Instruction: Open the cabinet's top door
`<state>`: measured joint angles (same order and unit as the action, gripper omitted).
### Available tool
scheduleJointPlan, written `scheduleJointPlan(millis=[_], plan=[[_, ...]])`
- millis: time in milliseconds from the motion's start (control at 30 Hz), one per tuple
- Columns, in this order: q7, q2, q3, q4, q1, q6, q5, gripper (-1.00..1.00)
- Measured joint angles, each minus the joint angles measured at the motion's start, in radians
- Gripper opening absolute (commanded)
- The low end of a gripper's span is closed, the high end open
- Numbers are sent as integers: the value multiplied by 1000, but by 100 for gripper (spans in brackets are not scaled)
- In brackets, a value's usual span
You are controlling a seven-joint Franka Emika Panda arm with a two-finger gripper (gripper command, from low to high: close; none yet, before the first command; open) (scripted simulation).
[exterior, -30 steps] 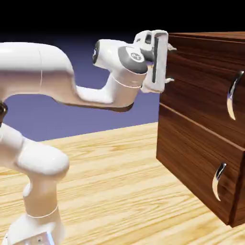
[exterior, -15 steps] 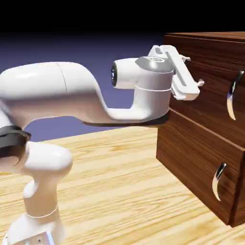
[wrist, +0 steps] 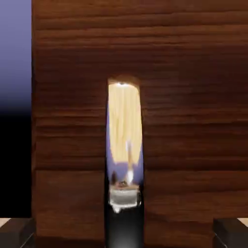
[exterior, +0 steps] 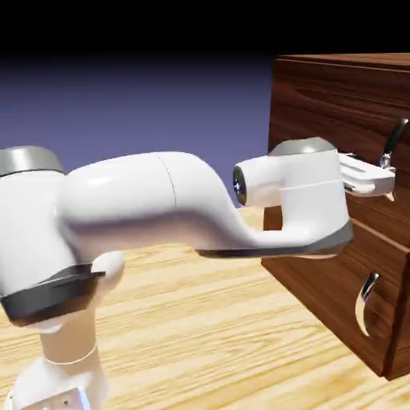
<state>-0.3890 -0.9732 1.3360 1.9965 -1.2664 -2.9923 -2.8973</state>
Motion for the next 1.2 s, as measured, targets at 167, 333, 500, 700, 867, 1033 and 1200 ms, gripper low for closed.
scheduleJointPlan(millis=[167, 333, 500, 700, 867, 1033, 1200], plan=[[-4, 16, 63, -91, -110, 1, 0, -100], [71, 69, -21, 40, 35, 77, 0, -100], [182, 145, -141, 170, 216, 141, 0, -100], [320, 229, -307, 282, 433, 182, 1, -100], [443, 290, -459, 342, 614, 192, 0, -100], [382, 250, -620, 457, 796, 234, 118, -100], [270, 157, -795, 600, 976, 288, 309, -100]])
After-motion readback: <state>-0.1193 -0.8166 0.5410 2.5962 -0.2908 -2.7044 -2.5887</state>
